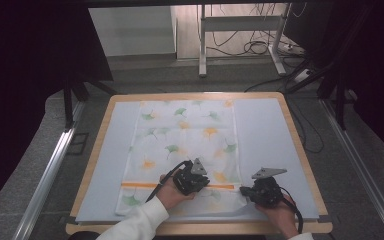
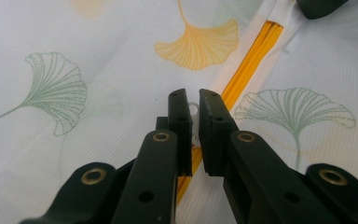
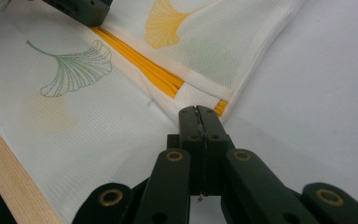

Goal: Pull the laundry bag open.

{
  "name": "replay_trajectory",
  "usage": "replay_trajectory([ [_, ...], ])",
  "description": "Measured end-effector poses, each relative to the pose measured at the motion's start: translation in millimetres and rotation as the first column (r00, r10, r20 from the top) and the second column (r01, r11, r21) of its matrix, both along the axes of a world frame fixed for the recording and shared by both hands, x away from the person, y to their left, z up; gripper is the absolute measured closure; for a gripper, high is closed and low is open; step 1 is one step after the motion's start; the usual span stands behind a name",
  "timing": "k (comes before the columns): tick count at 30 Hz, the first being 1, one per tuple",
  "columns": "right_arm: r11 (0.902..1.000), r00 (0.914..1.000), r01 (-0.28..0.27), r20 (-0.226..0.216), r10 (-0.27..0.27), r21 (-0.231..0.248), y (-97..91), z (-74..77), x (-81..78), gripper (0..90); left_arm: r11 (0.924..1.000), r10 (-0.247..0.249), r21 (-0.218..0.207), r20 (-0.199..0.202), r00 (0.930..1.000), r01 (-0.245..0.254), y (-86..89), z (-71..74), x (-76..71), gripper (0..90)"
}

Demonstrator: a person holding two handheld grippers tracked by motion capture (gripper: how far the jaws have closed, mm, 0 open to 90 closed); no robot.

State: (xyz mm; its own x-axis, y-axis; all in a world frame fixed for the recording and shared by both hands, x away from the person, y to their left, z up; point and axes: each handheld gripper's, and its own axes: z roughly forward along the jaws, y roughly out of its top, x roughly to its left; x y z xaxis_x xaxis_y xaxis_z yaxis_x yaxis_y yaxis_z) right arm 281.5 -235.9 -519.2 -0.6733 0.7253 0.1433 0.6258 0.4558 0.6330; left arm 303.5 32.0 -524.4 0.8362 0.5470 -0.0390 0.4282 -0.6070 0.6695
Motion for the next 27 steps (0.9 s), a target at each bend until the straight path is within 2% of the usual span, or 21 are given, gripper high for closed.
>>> replay_trajectory([
  [27,1.0000,1.0000,-0.003,-0.003,0.003,0.000,0.1,0.2,0.2,89.5,0.9995,0.030,0.007,-0.006,0.9995,-0.030,19.5,-0.4,-3.6,84.8],
])
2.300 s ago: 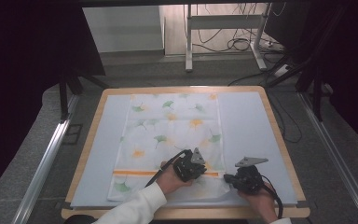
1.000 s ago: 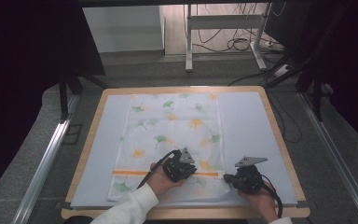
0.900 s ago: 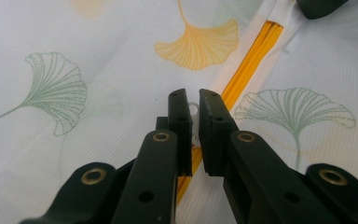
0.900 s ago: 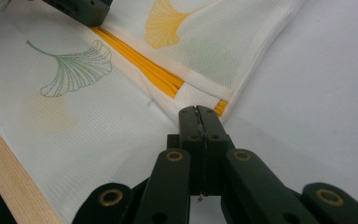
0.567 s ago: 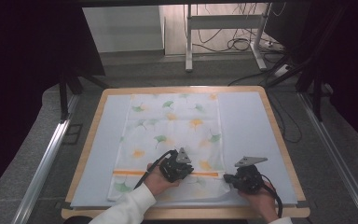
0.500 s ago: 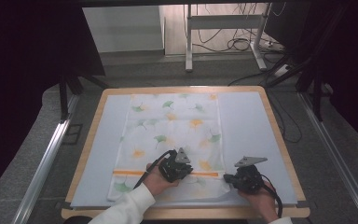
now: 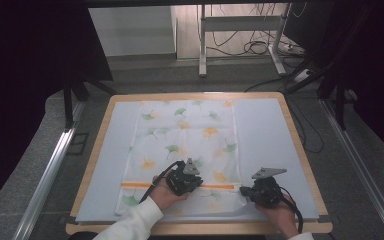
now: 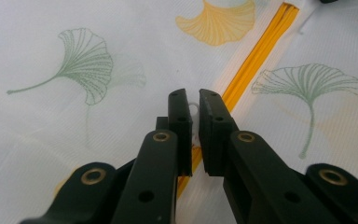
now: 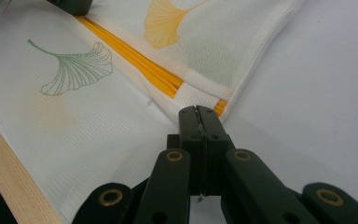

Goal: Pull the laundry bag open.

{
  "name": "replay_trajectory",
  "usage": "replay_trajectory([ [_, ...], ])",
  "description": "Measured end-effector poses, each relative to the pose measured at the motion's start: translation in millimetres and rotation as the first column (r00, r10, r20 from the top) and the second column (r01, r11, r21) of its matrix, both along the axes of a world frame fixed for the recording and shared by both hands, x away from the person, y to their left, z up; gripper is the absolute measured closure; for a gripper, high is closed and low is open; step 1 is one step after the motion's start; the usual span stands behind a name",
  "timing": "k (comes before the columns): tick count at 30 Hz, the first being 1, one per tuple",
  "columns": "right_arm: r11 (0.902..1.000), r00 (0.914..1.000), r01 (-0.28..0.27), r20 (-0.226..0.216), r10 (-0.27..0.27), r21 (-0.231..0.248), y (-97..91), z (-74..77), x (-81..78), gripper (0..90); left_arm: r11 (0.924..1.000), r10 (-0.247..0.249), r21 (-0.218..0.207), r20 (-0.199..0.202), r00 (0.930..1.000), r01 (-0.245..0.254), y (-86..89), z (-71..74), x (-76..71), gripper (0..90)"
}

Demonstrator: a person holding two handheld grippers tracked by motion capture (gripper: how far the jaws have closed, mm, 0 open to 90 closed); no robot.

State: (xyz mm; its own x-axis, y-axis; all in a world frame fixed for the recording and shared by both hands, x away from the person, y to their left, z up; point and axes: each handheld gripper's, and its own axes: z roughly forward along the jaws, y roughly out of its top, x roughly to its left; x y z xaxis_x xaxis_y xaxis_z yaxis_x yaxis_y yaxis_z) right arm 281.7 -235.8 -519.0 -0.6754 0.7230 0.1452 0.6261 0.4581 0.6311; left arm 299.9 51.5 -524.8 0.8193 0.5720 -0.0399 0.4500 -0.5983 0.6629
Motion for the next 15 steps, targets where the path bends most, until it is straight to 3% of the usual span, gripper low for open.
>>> replay_trajectory([
  [15,1.0000,1.0000,-0.001,0.002,0.001,-0.002,0.3,0.0,0.0,89.5,0.9999,0.017,0.002,-0.018,0.9997,-0.017,13.6,0.1,-0.6,84.7],
])
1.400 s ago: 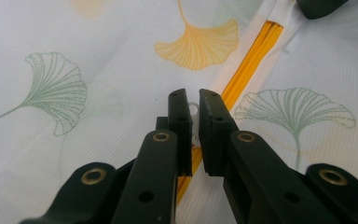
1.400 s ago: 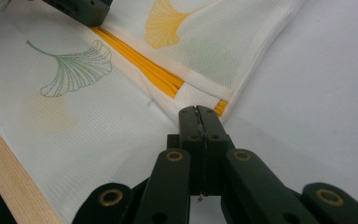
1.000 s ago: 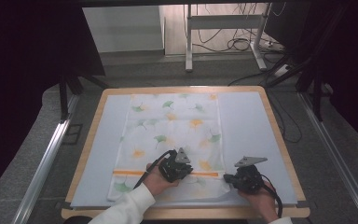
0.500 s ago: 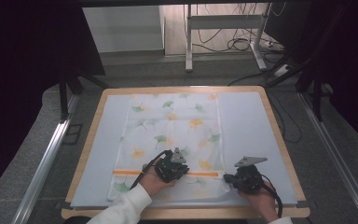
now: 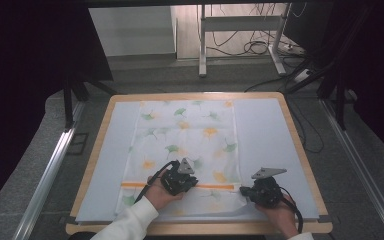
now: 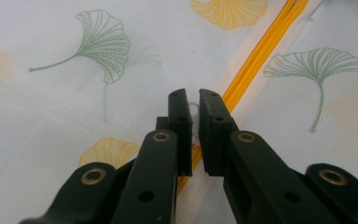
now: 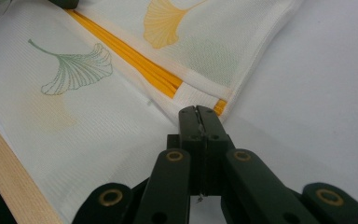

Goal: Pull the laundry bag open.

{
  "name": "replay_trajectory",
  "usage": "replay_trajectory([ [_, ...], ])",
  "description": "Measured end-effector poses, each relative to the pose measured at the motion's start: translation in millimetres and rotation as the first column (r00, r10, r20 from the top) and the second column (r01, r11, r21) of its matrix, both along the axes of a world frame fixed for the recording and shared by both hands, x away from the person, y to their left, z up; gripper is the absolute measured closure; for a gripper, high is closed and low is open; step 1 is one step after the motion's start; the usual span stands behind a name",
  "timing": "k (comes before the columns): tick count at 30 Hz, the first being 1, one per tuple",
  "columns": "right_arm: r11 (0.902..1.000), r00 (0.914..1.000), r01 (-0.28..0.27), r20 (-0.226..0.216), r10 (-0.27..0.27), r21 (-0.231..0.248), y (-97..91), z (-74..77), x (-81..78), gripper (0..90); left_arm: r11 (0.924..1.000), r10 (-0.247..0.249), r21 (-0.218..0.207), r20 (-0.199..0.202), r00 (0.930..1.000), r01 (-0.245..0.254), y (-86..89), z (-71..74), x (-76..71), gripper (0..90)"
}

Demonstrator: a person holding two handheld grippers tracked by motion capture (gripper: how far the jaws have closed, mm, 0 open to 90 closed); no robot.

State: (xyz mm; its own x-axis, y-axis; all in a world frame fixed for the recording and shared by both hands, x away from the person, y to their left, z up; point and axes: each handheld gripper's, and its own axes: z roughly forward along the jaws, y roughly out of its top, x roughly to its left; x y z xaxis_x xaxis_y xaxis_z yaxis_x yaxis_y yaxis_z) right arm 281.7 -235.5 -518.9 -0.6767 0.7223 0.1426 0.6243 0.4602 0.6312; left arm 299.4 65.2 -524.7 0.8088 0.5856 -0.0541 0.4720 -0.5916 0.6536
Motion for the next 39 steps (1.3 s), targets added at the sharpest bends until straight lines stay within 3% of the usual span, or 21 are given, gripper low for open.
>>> replay_trajectory([
  [24,1.0000,1.0000,-0.002,0.000,0.002,0.004,-0.7,-0.3,0.5,89.5,0.9996,0.004,0.028,0.002,1.0000,-0.004,19.2,1.1,-1.1,84.8],
  [39,1.0000,1.0000,0.000,-0.003,0.000,0.002,-0.2,0.0,0.2,89.5,0.9985,0.047,0.030,-0.024,0.9986,-0.047,42.1,0.3,-2.0,84.8],
])
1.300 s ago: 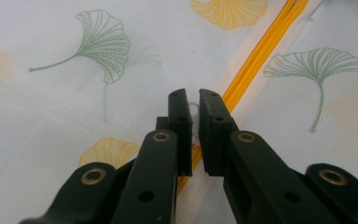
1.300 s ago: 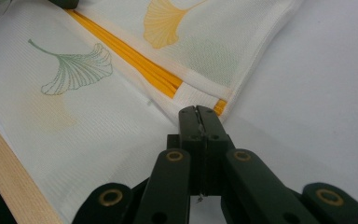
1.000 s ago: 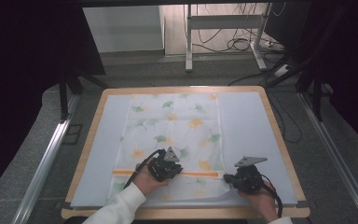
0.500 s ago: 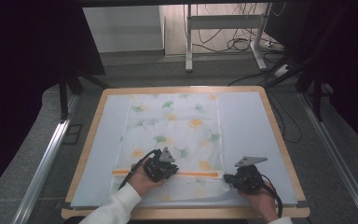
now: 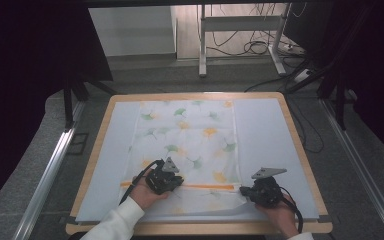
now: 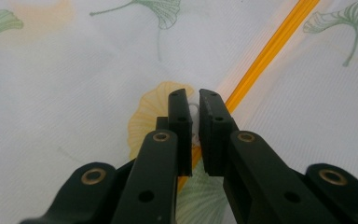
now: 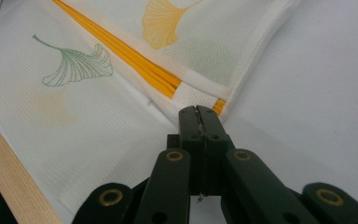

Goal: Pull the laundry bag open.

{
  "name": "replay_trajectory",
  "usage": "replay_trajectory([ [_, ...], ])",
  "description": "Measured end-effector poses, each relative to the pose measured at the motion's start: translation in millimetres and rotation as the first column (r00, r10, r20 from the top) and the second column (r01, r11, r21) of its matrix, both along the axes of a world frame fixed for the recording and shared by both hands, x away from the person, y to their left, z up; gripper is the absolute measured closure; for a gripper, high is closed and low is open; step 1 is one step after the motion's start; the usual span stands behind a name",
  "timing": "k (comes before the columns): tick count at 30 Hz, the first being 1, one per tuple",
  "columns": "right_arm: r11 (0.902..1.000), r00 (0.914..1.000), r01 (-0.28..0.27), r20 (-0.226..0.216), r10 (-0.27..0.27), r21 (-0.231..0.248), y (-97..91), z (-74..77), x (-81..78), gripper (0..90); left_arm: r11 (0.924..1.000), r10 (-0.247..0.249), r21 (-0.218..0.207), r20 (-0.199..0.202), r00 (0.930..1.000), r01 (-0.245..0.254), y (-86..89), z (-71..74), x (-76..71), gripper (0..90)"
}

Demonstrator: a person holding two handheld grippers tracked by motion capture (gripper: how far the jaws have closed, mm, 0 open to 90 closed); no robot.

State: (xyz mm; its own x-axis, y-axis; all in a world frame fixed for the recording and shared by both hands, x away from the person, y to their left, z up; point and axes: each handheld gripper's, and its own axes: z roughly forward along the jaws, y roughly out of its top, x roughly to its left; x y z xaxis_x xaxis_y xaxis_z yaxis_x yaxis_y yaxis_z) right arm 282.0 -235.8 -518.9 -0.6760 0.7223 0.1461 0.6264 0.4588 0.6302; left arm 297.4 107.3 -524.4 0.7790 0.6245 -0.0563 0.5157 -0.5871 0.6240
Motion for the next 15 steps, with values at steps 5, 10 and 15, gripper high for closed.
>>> replay_trajectory([
  [5,1.0000,1.0000,-0.001,0.001,0.001,0.000,-0.2,-0.1,0.3,89.5,1.0000,0.003,0.009,-0.002,1.0000,-0.003,4.7,0.6,-0.5,84.8],
  [10,1.0000,1.0000,0.001,-0.001,-0.001,0.000,0.0,0.1,0.1,89.6,0.9997,0.025,0.006,-0.012,0.9996,-0.025,17.2,0.2,-1.9,84.8],
  [15,1.0000,1.0000,0.002,0.000,-0.002,-0.001,0.3,0.1,0.0,89.5,0.9994,0.029,0.018,-0.009,0.9995,-0.029,21.9,0.8,-3.2,84.7],
])
